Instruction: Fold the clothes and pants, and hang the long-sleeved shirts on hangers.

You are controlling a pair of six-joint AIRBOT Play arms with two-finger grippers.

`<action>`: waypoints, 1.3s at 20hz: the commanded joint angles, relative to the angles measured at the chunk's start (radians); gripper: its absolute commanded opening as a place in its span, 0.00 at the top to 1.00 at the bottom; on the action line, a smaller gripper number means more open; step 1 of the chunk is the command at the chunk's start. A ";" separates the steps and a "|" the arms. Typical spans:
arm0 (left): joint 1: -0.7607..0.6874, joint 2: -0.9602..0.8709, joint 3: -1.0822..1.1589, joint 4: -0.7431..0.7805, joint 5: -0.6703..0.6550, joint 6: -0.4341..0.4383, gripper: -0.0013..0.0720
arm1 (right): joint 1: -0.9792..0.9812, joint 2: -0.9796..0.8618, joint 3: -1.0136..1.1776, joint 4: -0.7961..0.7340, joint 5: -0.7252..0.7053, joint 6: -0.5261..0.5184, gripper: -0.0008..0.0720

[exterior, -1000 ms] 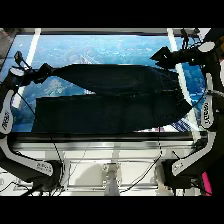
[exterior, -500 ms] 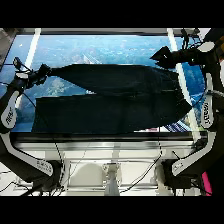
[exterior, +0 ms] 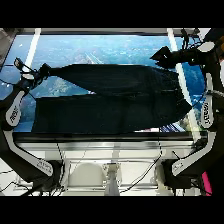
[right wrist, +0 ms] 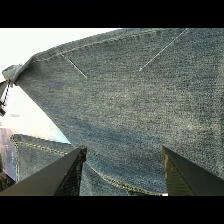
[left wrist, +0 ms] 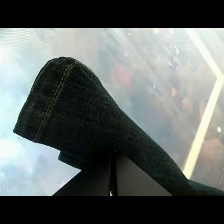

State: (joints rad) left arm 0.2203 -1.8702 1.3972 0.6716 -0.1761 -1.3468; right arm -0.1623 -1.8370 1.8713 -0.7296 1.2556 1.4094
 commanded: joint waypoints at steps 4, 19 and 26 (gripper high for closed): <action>0.002 0.008 0.002 0.001 0.059 0.034 0.96 | 0.001 0.000 0.001 0.000 0.000 0.000 0.23; -0.051 -0.029 0.003 -0.315 0.058 0.132 0.24 | -0.001 0.000 0.001 -0.002 -0.048 -0.001 0.23; -0.036 -0.031 0.042 -0.280 0.123 0.132 0.96 | -0.001 0.000 0.001 -0.002 -0.048 -0.001 0.23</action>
State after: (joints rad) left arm 0.1761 -1.9007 1.4170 0.3763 -0.0891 -1.2152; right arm -0.1631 -1.8370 1.8713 -0.7319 1.2079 1.4082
